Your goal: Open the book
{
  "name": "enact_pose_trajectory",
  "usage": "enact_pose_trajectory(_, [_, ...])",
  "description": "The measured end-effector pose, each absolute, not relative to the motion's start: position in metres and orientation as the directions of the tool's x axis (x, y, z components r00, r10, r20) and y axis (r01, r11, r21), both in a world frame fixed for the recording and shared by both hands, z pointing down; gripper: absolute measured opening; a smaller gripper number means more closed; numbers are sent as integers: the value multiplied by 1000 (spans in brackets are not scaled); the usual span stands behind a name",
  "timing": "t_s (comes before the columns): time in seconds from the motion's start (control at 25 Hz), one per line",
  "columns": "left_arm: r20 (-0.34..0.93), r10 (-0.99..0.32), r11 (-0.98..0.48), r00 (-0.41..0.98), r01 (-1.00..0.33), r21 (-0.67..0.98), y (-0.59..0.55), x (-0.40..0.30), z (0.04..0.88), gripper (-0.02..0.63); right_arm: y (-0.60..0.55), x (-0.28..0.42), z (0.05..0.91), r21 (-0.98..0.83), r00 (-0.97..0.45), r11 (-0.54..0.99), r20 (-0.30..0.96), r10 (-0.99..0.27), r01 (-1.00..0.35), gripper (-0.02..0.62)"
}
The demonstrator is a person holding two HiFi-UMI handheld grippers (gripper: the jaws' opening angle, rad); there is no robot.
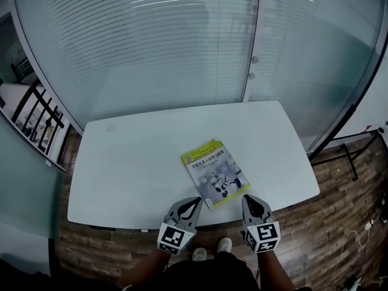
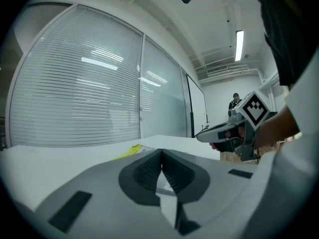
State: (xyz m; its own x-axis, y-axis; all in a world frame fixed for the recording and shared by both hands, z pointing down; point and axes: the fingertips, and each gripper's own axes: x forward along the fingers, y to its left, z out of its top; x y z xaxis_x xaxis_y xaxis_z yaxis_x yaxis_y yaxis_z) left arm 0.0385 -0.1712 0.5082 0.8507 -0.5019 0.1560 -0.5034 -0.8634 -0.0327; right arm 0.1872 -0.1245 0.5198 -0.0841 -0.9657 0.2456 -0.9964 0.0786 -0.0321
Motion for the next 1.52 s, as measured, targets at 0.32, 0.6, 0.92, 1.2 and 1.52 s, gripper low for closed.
enact_pose_trajectory(0.32, [193, -583, -808, 789, -588, -37, -193, 42, 509, 15, -162, 196, 529, -50, -193, 186, 285, -939, -981, 7])
enact_pose_trajectory(0.6, [200, -647, -759, 736, -648, -69, -203, 43, 513, 15, -188, 208, 541, -58, -256, 251, 337, -906, -966, 8])
enact_pose_trajectory(0.92, [212, -704, -706, 678, -702, -94, -204, 49, 514, 15, -203, 214, 548, -56, -318, 321, 374, -871, -946, 8])
enact_pose_trajectory(1.2, [229, -751, -652, 619, -749, -114, -197, 57, 513, 15, -211, 238, 561, -82, -318, 312, 403, -858, -946, 9])
enact_pose_trajectory(1.52, [250, -791, -594, 558, -798, -99, -186, 41, 525, 15, -222, 229, 591, -173, -416, 385, 527, -741, -906, 207])
